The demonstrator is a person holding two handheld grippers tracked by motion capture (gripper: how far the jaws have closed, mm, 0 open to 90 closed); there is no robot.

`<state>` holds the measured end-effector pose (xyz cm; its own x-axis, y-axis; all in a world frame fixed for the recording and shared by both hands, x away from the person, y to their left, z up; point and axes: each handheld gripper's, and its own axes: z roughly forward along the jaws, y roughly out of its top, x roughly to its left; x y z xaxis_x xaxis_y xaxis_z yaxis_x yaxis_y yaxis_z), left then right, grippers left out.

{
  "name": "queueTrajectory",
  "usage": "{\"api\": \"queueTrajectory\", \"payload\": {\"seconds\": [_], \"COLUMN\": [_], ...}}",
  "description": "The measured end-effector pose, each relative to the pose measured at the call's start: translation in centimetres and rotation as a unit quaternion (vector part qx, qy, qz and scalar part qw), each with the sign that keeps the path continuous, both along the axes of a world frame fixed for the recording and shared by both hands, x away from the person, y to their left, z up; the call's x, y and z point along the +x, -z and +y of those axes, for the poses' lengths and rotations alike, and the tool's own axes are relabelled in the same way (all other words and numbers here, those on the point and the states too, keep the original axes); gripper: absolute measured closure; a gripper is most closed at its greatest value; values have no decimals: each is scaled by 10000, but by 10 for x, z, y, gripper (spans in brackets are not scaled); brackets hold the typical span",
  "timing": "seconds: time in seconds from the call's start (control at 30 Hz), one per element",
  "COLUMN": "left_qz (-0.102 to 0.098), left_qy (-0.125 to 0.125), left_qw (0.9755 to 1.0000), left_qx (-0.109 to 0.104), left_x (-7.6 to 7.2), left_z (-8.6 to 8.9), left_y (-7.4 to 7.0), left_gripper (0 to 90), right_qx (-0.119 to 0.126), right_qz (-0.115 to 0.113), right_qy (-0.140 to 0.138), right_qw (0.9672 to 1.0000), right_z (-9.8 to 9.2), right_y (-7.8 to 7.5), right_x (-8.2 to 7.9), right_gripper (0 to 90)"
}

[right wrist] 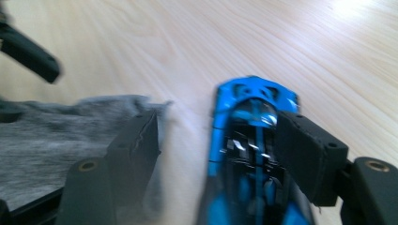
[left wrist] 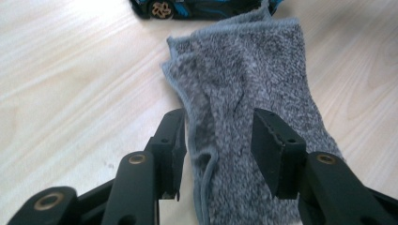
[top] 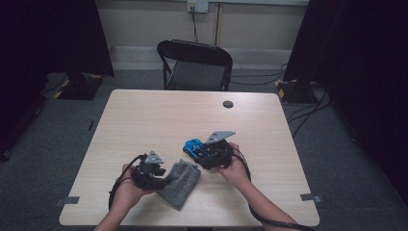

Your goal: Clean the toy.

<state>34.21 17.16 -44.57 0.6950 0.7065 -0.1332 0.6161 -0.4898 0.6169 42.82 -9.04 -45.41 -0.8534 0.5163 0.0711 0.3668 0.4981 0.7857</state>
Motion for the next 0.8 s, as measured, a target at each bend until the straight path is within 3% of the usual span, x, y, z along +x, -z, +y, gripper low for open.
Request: {"api": "queueTrajectory", "payload": {"seconds": [0.17, 0.4, 0.6, 0.8], "left_qz": [139, 354, 457, 521], "left_qy": [-31, -105, -134, -111], "left_qw": [9999, 9993, 9989, 9986], "left_qx": [-36, -42, -12, 51], "left_x": [-8, -17, -15, -8], "left_z": [7, 15, 10, 5], "left_y": [3, 13, 21, 24], "left_gripper": [560, 578, 604, 673], "right_qx": [-7, -39, 130, 150], "right_qz": [50, 176, 242, 276], "right_qy": [-213, -693, -999, -1225], "right_qw": [9998, 9974, 9946, 9920], "right_z": [6, 23, 34, 45], "right_y": [-6, -1, -1, 4], "right_x": [-9, -21, -31, -40], "right_gripper": [338, 419, 407, 382]}}
